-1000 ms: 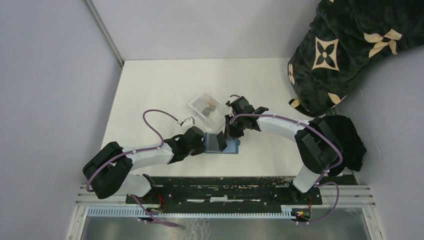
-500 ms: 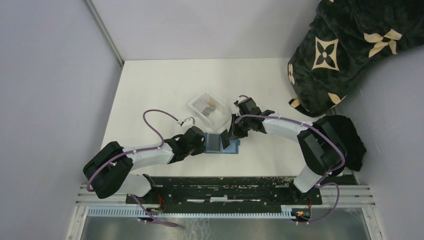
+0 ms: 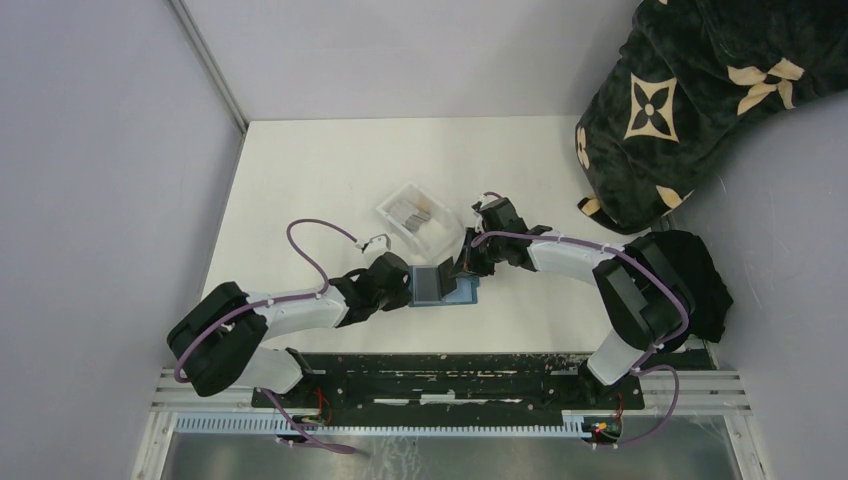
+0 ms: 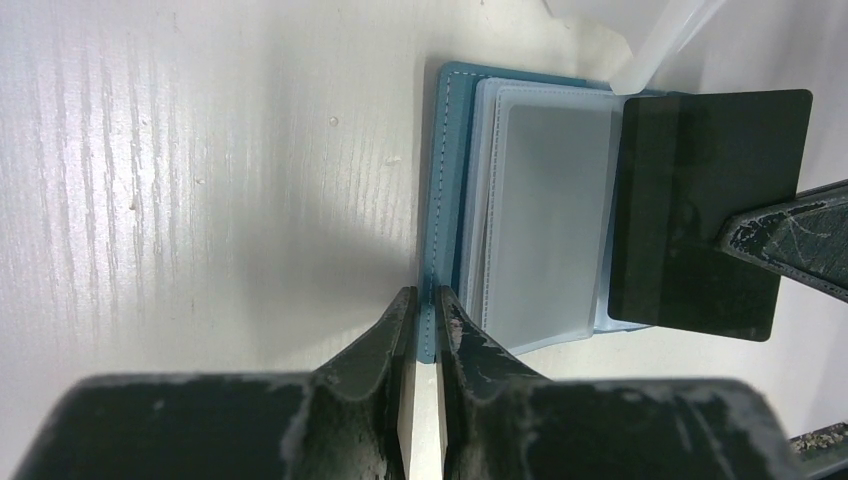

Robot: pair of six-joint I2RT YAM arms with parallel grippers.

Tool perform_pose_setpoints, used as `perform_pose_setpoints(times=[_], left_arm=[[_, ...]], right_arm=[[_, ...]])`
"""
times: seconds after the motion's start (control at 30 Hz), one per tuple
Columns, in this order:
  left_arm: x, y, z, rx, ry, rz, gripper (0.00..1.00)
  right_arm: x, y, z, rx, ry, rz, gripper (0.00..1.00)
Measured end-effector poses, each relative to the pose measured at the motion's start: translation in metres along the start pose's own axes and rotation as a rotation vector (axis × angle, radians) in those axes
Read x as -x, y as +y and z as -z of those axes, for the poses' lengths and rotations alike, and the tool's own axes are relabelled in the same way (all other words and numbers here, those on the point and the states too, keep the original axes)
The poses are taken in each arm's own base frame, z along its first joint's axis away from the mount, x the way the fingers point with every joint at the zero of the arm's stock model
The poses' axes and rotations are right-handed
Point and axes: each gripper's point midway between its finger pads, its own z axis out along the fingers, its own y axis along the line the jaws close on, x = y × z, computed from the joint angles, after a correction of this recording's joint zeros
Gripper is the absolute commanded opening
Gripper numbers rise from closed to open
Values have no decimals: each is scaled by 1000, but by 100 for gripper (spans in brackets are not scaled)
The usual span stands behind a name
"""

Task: Put the credit cards into the card holder
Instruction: Insert the credit card into the card holder.

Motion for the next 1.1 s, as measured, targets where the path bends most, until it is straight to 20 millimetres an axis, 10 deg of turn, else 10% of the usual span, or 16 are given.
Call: perform_pose_setpoints(times=[1.1], left_arm=[[-1,-1,0,-9,1,2,16]], right_arm=[[-8,-2,-5,51,-4,-29,1]])
